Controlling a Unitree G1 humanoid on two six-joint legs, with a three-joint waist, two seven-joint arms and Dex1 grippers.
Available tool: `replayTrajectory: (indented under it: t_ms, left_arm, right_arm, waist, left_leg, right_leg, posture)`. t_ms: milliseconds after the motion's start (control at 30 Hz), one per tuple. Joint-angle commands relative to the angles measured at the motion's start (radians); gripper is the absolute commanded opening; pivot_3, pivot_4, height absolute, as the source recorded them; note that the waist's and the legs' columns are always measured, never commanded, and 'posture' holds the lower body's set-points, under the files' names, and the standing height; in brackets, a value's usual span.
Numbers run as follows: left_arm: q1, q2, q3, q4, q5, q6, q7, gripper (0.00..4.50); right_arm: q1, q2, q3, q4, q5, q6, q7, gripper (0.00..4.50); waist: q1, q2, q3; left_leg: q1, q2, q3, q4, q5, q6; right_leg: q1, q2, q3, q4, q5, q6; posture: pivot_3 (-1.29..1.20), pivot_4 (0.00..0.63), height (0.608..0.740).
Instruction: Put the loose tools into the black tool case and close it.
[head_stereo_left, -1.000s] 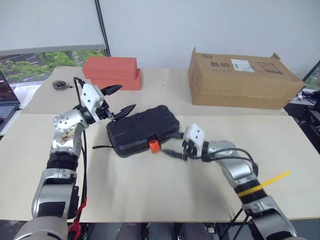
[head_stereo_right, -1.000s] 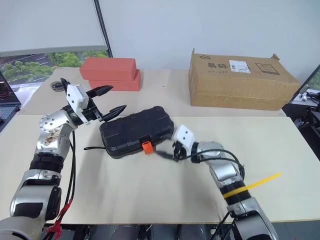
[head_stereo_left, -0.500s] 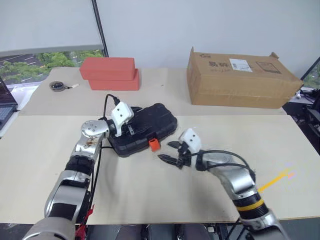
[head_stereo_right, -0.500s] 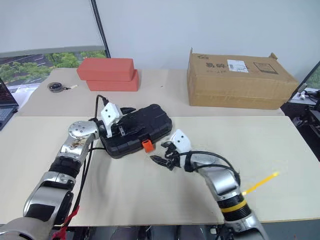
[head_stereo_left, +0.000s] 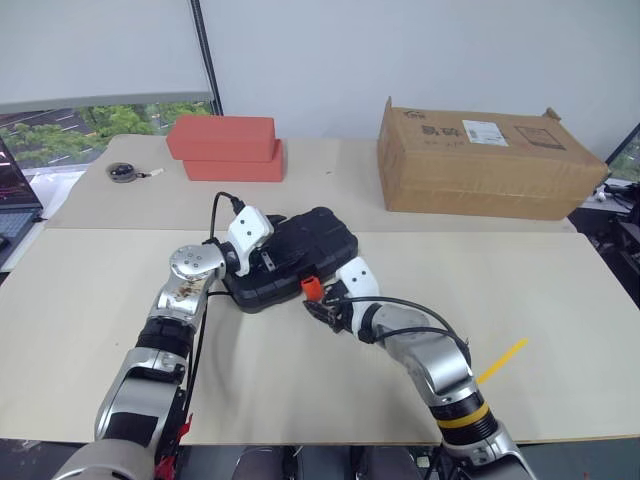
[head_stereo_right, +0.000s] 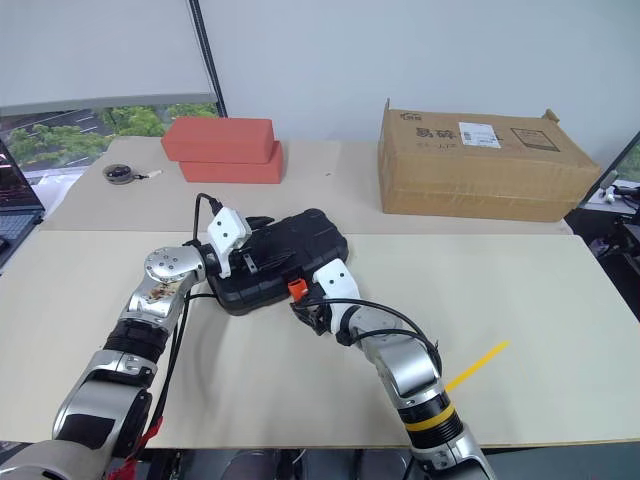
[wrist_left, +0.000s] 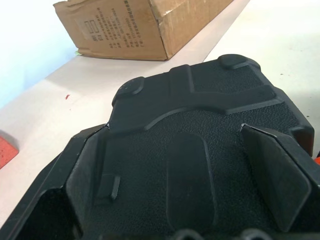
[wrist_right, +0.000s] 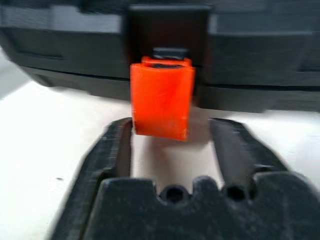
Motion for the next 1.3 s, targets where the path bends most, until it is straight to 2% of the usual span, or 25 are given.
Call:
replayTrajectory:
  t_ms: [33,233,800,967,1167,1300]
  left_arm:
    - [0.018,-0.003,-0.012,0.048,0.030,0.016,0.008,4.50]
    - [0.015,-0.006,-0.017,0.063,0.033,0.008,0.007,4.50]
    - [0.021,-0.019,-0.023,0.055,0.038,0.008,-0.001,4.50]
    - [0.030,-0.019,-0.021,0.045,0.037,0.012,0.000,4.50]
    - [0.037,-0.019,-0.014,0.040,0.034,0.019,0.006,4.50]
    - [0.040,-0.023,-0.013,0.045,0.035,0.018,0.009,4.50]
  right_arm:
    - [-0.011,0.012,-0.014,-0.061,-0.013,-0.039,-0.029,1.28]
    - [-0.027,0.035,-0.024,-0.076,-0.019,-0.074,-0.049,1.23]
    - [-0.109,0.073,-0.029,0.053,-0.024,-0.109,-0.050,1.23]
    - [-0.103,0.061,-0.025,0.040,-0.026,-0.084,-0.045,1.23]
    - [-0.047,-0.015,-0.018,-0.081,0.008,0.030,0.013,1.23]
    - [-0.039,-0.025,-0.015,-0.116,0.012,0.066,0.008,1.23]
  waist:
    - [0.000,0.000,0.000]
    - [-0.001,0.000,0.000]
    - [-0.002,0.000,0.000]
    - [-0.002,0.000,0.000]
    - [0.002,0.000,0.000]
    - [0.003,0.000,0.000]
  left_leg:
    - [0.000,0.000,0.000,0.000,0.000,0.000]
    - [0.000,0.000,-0.001,0.000,0.000,-0.001]
    - [0.000,0.001,-0.001,-0.001,0.000,-0.001]
    - [0.000,0.001,-0.001,-0.001,0.000,-0.001]
    - [-0.001,0.001,-0.001,-0.002,0.000,0.000]
    - [-0.002,0.000,-0.001,-0.002,-0.001,0.002]
  right_leg:
    - [0.000,0.000,0.000,0.000,0.000,0.000]
    - [0.000,0.000,0.000,0.000,0.000,0.000]
    - [-0.001,0.000,0.000,0.000,0.000,0.000]
    - [-0.001,0.000,0.000,0.000,0.000,0.000]
    - [-0.001,-0.001,0.000,-0.001,0.000,0.000]
    - [-0.001,-0.001,-0.001,-0.003,0.000,0.000]
  posture:
    - [0.00,0.150,0.712]
    - [0.00,0.150,0.712]
    - [0.00,0.150,0.712]
    - [0.00,0.150,0.712]
    - [0.00,0.150,0.712]
    - [0.00,0.150,0.712]
